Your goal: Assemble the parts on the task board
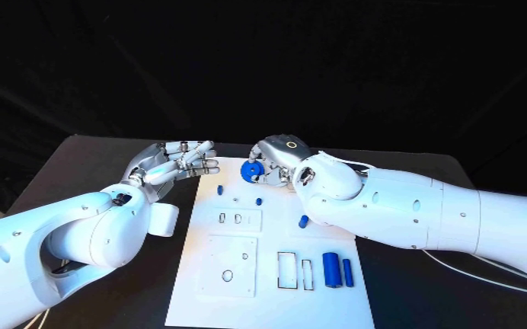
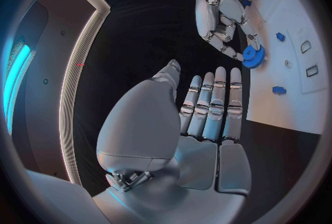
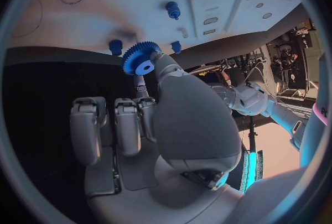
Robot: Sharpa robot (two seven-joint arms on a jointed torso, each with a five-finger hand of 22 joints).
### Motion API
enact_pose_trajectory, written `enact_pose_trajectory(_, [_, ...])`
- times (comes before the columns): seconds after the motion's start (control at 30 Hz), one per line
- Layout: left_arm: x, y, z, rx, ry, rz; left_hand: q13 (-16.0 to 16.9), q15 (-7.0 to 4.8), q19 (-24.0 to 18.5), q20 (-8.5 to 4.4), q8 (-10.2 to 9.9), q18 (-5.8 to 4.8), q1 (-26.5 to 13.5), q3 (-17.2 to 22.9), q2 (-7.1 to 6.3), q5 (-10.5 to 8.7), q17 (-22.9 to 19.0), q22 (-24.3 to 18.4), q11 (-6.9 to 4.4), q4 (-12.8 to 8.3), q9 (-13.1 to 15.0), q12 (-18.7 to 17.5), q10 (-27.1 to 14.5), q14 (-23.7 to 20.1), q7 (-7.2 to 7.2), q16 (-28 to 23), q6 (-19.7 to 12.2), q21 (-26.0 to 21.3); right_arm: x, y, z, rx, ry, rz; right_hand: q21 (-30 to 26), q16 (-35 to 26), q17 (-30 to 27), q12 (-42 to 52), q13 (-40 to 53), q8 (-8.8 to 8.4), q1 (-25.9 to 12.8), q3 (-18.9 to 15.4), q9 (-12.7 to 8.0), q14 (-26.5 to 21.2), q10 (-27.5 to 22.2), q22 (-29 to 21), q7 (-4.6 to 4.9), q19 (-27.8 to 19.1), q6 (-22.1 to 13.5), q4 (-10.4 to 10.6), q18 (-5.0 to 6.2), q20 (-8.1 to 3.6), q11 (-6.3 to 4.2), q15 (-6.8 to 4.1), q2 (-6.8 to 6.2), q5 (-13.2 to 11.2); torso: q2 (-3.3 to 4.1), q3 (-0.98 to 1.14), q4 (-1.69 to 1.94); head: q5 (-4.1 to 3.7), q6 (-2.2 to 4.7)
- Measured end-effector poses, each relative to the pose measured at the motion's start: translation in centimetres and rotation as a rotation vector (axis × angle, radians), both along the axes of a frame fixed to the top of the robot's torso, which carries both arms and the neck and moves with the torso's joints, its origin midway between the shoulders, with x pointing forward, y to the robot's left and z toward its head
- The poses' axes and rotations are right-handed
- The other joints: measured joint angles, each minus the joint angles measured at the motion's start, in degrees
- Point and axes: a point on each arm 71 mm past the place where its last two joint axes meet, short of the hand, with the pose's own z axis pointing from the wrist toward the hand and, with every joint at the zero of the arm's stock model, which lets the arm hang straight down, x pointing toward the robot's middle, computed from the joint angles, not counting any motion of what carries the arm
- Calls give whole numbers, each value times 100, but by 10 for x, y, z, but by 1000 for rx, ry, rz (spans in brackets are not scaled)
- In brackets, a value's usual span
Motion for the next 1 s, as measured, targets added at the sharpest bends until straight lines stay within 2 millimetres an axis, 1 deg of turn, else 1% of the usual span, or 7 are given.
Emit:
enact_pose_trajectory(0.2, [0,0,0,0,0,-1,0,0,0,0,0,0,0,0,0,0,0,0,0,0,0,0,0,0,0,0,0,0,1,3,-5,-20,16,0,0,0,-1,0,0,-11,-2,6,0,0,0,-1,-1,0,0,6,0,0,0,0,2,-33,0,7,-7,16,-12])
enact_pose_trajectory(0.33, [0,0,0,-1,0,-1,0,0,0,0,-24,0,23,-16,23,0,0,-1,0,-16,-5,0,0,0,0,0,0,0,1,4,-10,-35,33,0,0,0,-1,0,5,-47,-41,59,0,0,0,-1,-1,0,0,27,0,0,0,0,-20,-133,0,9,-4,23,-28])
enact_pose_trajectory(0.73, [0,1,0,1,1,1,0,0,0,0,-24,0,23,-16,23,0,-1,-1,0,-16,-5,0,0,0,0,0,0,0,6,-1,-14,-61,50,-23,0,0,-1,0,4,-94,-86,64,0,0,0,0,-4,0,1,32,1,0,0,0,-35,-144,2,9,-12,41,-40])
enact_pose_trajectory(0.8, [0,1,0,1,1,1,0,0,0,0,-24,0,23,-16,23,0,-1,-1,0,-16,-5,0,0,0,0,0,0,0,7,-1,-14,-61,50,-24,0,0,-2,0,4,-95,-117,85,3,0,0,3,-4,0,1,52,0,0,0,0,-66,-144,1,9,-14,41,-38])
enact_pose_trajectory(0.87, [0,1,0,1,1,1,0,0,0,0,-24,0,23,-16,23,0,-1,-1,0,-16,-5,0,0,0,0,0,0,0,7,-1,-14,-60,50,-24,0,0,-2,-6,4,-143,-147,99,11,0,0,3,-26,0,23,67,1,0,0,0,-97,-192,2,9,-14,41,-38])
enact_pose_trajectory(0.93, [0,1,0,1,1,1,0,0,0,0,-24,1,23,-16,23,0,-1,-1,0,-16,-4,0,0,0,0,0,0,0,7,-1,-14,-60,49,-25,0,0,-2,-70,4,-222,-199,122,11,0,1,3,-47,0,33,89,0,1,4,0,-142,-325,2,8,-12,38,-38])
enact_pose_trajectory(1.0, [0,1,0,1,1,1,0,0,0,0,-23,0,23,-16,23,0,-1,-2,0,-16,-5,0,0,0,0,0,0,0,7,0,-14,-59,50,-26,0,0,-2,-90,4,-301,-286,111,6,-3,4,3,-16,0,-92,117,1,0,67,6,-153,-454,2,9,-11,37,-35])
